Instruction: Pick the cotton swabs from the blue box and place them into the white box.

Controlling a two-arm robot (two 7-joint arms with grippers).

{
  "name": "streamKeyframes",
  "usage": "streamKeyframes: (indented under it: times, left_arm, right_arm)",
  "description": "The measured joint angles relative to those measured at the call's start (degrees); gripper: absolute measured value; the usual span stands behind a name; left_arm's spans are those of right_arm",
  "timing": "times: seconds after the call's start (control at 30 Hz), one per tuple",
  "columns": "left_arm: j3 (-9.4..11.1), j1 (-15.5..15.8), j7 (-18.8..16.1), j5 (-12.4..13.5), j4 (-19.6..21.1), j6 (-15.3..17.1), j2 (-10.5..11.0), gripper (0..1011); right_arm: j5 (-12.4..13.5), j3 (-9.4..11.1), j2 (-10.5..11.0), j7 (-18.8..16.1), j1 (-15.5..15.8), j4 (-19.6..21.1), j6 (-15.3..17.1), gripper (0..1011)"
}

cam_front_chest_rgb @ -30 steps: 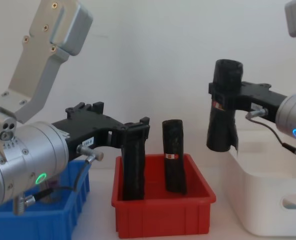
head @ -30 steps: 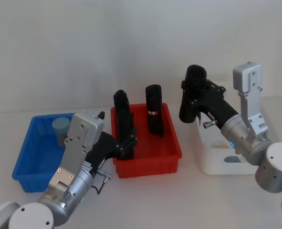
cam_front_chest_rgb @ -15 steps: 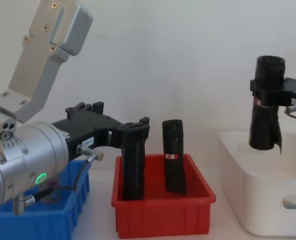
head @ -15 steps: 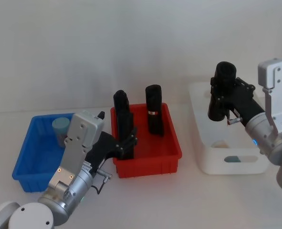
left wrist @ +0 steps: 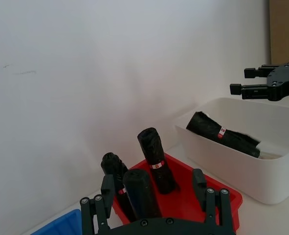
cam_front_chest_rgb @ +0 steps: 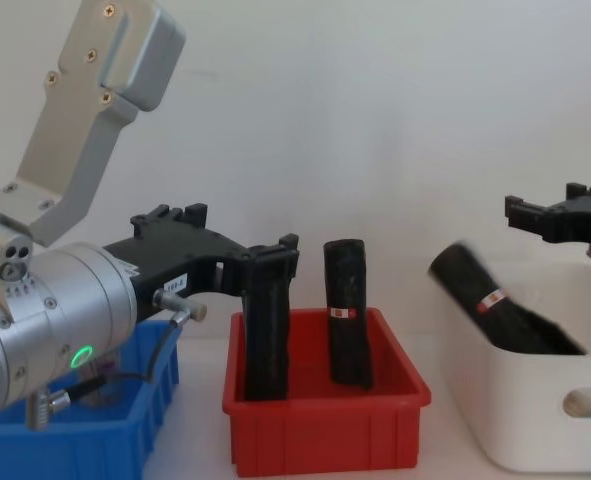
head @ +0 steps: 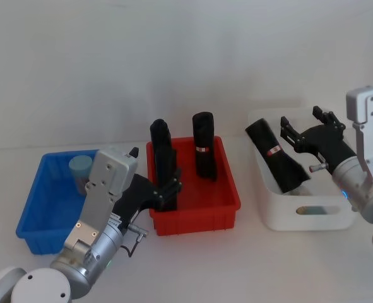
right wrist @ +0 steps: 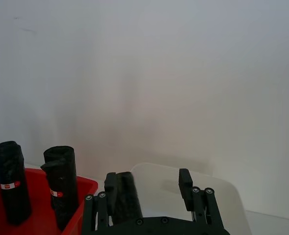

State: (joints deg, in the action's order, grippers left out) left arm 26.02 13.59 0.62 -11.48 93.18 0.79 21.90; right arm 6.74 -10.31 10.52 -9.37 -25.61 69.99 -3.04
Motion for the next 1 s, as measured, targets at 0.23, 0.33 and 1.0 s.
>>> streamKeyframes:
  times: [0.23, 0.33, 1.0]
  left_arm:
    - [0.0, 0.0, 0.0, 0.0, 0.0, 0.0, 0.0, 1000]
    - [0.0, 0.0, 0.0, 0.0, 0.0, 0.0, 0.0, 1000]
    - [0.0, 0.0, 0.0, 0.0, 0.0, 0.0, 0.0, 1000]
  right_arm:
    - [0.2, 0.1, 0.0, -0.2, -0.3, -1.0, -0.1, 952]
    - [0.2, 0.2, 0.0, -0.3, -0.4, -1.3, -0.1, 1001]
    - [0.4, 0.3, 0.1, -0.5, -0.6, -2.1, -0.2, 1001]
